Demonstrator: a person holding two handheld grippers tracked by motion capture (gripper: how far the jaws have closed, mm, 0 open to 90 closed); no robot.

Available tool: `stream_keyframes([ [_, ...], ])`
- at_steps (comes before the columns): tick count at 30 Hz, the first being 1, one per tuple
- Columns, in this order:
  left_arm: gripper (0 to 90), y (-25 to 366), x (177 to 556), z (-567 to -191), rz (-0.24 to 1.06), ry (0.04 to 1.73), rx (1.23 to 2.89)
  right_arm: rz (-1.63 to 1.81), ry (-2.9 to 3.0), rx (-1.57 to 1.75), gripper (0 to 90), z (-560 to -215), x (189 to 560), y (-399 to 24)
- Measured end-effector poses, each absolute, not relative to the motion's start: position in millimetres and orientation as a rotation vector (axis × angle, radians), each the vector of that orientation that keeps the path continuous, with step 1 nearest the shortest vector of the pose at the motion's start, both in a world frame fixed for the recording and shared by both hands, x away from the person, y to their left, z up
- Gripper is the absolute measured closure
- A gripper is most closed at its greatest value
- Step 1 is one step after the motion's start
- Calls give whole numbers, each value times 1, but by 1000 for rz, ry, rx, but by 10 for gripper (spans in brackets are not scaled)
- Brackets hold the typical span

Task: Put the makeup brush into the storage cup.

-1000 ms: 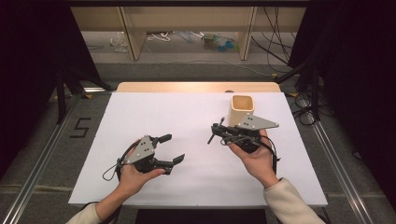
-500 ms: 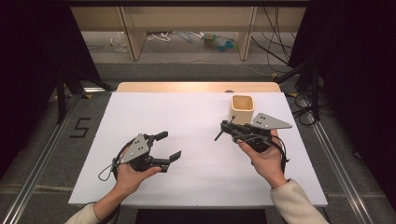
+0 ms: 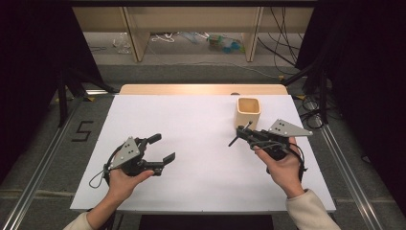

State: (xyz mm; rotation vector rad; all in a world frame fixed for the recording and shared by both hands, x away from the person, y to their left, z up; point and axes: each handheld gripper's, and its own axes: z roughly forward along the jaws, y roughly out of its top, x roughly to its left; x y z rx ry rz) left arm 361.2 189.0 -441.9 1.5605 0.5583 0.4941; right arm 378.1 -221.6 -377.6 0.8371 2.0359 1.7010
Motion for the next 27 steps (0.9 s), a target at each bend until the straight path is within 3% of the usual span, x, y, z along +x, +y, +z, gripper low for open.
stream_keyframes([
  [27,158,198,359,-445,501,583,1547,1686,2016,837,841,-383,367,-234],
])
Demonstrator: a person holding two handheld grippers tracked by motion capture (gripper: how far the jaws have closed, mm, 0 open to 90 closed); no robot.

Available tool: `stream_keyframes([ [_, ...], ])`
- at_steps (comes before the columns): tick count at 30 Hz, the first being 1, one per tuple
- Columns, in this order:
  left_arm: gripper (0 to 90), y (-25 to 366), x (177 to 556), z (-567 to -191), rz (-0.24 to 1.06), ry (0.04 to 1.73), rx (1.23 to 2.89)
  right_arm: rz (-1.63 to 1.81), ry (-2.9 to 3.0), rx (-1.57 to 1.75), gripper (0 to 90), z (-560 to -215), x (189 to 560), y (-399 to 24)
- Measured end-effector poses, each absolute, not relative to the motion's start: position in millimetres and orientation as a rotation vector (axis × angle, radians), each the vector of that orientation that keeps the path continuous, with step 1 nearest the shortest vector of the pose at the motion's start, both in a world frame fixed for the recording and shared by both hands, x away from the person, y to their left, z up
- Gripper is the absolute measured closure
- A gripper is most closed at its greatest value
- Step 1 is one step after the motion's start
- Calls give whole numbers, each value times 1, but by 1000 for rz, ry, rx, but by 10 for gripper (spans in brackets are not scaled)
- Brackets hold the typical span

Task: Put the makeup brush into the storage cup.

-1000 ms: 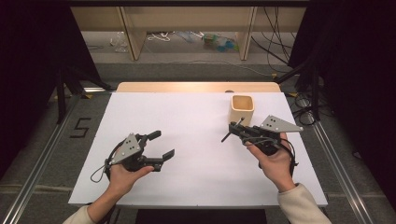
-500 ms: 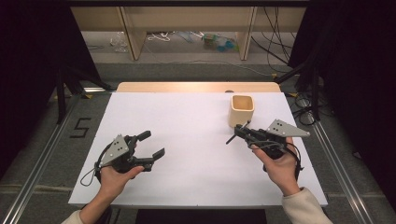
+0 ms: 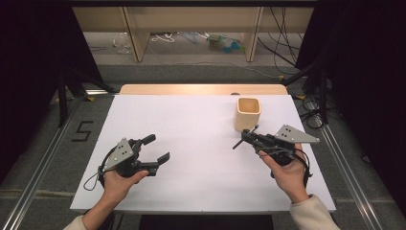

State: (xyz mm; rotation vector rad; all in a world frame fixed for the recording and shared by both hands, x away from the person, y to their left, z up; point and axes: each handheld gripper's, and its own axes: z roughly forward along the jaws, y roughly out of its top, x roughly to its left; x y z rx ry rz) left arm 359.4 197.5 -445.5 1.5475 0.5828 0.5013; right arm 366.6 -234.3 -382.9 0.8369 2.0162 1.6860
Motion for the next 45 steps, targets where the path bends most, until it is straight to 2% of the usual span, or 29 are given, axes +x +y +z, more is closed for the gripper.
stream_keyframes([
  [45,158,198,361,-446,505,586,1546,1661,1952,830,840,-387,376,-254],
])
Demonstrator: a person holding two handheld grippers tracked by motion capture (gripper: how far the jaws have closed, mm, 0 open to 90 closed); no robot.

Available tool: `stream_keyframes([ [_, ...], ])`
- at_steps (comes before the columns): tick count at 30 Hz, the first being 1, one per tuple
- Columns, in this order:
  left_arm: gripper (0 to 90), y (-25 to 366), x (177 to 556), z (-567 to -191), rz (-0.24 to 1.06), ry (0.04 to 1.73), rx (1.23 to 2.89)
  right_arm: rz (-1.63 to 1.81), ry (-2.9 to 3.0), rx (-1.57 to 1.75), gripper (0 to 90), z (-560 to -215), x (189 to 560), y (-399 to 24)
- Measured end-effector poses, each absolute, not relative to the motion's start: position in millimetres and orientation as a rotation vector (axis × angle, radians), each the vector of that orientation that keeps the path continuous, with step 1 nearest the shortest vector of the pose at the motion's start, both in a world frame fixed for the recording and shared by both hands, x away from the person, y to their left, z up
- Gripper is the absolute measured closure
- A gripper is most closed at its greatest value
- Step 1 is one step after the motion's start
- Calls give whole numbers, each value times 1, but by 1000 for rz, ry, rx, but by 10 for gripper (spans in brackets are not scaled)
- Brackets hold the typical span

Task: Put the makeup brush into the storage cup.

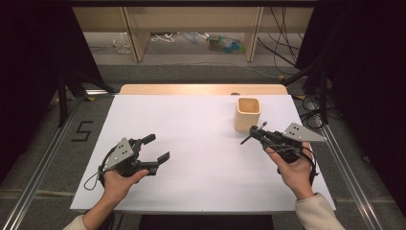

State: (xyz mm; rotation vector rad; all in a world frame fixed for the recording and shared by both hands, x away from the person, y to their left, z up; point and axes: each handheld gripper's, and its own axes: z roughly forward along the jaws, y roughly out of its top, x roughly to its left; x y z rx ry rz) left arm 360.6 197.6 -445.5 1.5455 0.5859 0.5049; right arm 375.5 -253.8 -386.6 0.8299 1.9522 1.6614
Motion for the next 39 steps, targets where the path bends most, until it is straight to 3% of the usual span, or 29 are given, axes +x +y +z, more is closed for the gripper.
stream_keyframes([
  [39,159,197,362,-446,500,588,1549,1648,1890,845,840,-380,389,-257],
])
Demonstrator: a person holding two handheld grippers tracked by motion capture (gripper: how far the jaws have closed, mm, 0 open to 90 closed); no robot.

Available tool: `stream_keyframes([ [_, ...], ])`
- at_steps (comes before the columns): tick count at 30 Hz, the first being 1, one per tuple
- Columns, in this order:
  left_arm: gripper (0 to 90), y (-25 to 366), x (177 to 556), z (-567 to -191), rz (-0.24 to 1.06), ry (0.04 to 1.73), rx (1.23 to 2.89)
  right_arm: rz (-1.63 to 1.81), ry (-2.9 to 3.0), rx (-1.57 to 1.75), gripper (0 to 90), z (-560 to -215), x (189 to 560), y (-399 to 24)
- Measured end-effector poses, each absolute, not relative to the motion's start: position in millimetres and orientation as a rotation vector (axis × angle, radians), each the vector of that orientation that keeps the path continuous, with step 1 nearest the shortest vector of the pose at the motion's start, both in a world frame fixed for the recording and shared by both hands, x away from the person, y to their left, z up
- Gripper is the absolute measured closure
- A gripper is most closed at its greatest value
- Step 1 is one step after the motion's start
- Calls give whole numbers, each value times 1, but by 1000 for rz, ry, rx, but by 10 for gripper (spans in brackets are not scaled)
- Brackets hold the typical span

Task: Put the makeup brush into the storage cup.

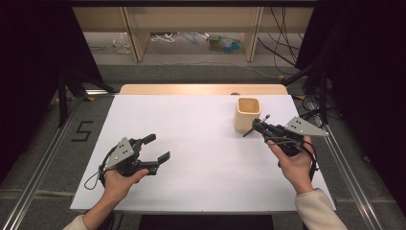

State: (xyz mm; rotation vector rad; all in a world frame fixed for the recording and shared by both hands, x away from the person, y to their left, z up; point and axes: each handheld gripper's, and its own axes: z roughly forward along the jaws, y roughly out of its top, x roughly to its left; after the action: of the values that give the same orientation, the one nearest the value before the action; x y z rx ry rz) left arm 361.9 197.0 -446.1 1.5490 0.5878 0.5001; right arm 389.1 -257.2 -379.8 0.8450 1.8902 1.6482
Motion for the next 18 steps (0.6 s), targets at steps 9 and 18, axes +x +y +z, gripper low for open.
stream_keyframes([
  [9,160,197,362,-446,501,585,1552,1643,1885,852,840,-378,391,-258],
  [18,160,197,362,-446,500,585,1551,1628,1868,826,840,-375,395,-259],
])
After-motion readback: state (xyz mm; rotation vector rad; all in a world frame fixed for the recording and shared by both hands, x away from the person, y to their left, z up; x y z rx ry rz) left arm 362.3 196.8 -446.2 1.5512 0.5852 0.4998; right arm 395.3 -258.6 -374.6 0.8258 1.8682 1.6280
